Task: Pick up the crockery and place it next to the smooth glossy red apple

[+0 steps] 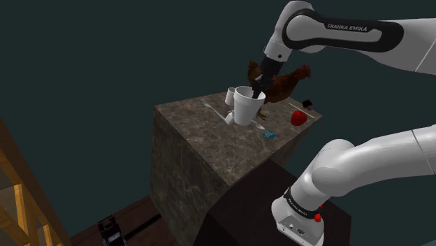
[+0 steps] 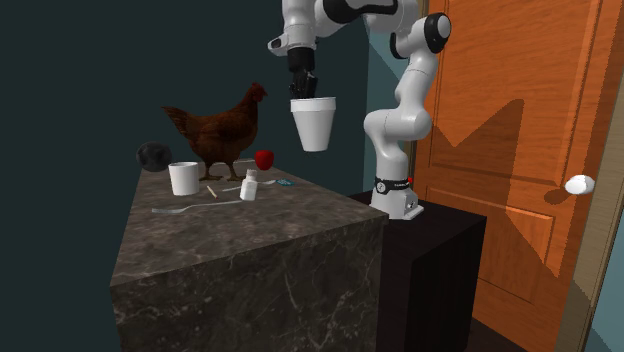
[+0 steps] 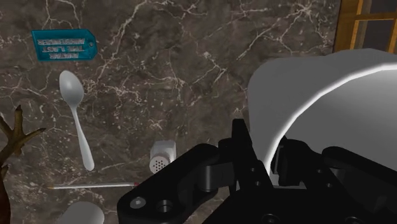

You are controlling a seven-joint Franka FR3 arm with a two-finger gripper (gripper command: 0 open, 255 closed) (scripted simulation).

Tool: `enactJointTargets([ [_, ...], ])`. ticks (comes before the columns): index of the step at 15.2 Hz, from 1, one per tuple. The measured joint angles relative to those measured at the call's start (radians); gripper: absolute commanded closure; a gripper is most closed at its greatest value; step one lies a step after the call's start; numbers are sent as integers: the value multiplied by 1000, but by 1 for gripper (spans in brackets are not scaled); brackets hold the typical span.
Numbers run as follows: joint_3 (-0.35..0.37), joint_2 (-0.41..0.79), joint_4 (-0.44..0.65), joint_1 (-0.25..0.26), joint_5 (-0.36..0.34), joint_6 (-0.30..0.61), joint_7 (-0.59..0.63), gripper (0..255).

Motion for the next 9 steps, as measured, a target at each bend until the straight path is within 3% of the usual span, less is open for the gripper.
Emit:
enactJointTargets([
  [9,-22,18,107,-8,-11,-90,-26,255],
])
